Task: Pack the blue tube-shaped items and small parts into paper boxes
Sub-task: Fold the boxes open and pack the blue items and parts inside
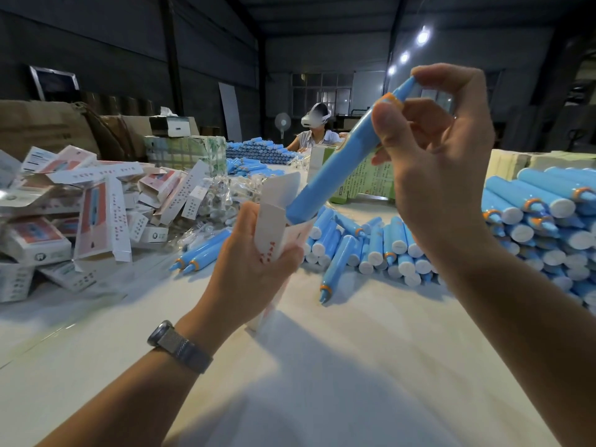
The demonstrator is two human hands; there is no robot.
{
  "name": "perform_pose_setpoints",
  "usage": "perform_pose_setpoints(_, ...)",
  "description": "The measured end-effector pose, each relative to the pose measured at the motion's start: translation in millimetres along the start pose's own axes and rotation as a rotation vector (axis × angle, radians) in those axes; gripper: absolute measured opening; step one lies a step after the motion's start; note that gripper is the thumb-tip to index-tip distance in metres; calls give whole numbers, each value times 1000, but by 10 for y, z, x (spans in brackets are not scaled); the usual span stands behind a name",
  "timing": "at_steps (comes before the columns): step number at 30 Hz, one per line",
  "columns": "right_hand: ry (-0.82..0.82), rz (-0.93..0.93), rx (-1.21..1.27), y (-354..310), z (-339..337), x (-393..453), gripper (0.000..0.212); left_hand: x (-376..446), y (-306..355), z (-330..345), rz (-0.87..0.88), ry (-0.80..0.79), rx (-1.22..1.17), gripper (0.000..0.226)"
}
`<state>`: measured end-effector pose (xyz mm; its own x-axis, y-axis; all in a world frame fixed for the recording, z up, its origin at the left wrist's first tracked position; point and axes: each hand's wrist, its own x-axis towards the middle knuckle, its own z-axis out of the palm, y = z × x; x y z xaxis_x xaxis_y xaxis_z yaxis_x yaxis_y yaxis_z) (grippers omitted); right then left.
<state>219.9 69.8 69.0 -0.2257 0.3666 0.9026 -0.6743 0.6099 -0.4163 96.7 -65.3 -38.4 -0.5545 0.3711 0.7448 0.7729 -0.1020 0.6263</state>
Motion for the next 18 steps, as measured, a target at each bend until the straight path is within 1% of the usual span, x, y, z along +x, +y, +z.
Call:
perform_pose_setpoints(2, -38, -34, -58, 8, -7, -12, 30, -18, -11, 13, 48, 5, 26, 30)
perform_pose_setpoints(4, -119, -61, -115, 37, 1, -53, 30, -54, -30, 41, 87, 7, 78, 34)
perform_pose_setpoints(6, -176, -73, -143, 74, 21, -91, 32, -69, -42, 54, 68, 39, 81, 34)
perform_pose_setpoints(8, -172, -64, -170, 113, 38, -108, 32, -66, -50, 50, 34, 71, 64, 33)
perform_pose_setpoints(10, -179, -81, -235, 175, 49, -143, 28, -72, -50, 49, 41, 86, 59, 32)
perform_pose_setpoints(13, -317, -106, -388, 336, 75, -295, 23, -86, -38, 77, 64, 121, 71, 35)
perform_pose_setpoints(16, -376, -128, -430, 474, 111, -422, 19, -71, -55, 96, 50, 139, 44, 32)
perform_pose_setpoints(18, -432, -191, -479, 521, 146, -482, 28, -56, -94, 96, 66, 158, 60, 32)
